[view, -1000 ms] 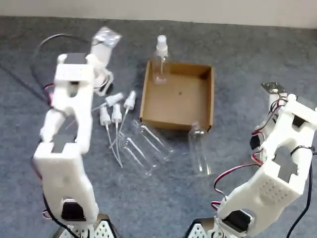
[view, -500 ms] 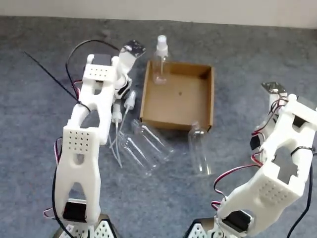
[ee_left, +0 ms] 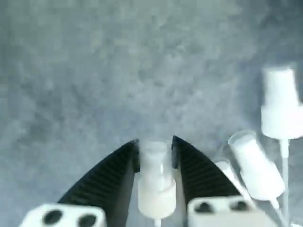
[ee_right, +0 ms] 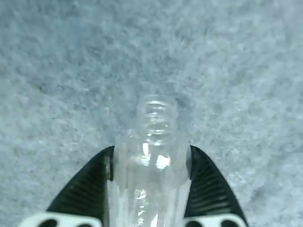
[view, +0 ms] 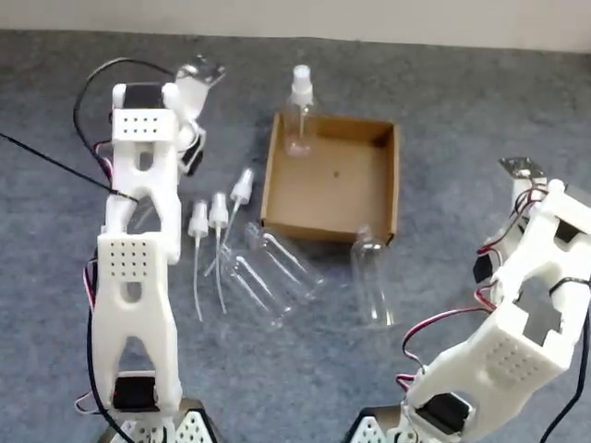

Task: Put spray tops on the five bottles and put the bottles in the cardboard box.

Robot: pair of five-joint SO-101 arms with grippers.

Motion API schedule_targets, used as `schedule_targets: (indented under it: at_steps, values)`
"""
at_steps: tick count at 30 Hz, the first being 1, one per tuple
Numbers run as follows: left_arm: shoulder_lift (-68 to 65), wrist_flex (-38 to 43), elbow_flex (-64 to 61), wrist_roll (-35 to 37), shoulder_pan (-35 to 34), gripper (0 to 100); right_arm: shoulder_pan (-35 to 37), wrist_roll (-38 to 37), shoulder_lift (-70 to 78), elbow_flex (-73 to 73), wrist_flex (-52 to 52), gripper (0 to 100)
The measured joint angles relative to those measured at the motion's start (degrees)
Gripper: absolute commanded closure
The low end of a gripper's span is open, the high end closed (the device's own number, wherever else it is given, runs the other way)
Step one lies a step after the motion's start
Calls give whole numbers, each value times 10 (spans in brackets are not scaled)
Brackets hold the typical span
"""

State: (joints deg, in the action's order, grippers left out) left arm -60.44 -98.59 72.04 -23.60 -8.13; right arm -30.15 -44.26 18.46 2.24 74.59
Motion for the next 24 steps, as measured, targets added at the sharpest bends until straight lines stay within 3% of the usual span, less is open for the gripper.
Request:
schedule_targets:
  at_steps: [4, 16, 20, 24]
  values:
    - [0, -7, -51, 55, -16, 892, -6, 0, 0, 0, 0, 985]
    - [-1, -9, -82, 65, -47, 878, -7, 0, 0, 0, 0, 985]
    - [-1, -9, -112, 62, -50, 995, -7, 0, 0, 0, 0, 985]
    - [0, -9, -124, 47, -49, 1000, -7, 0, 0, 0, 0, 986]
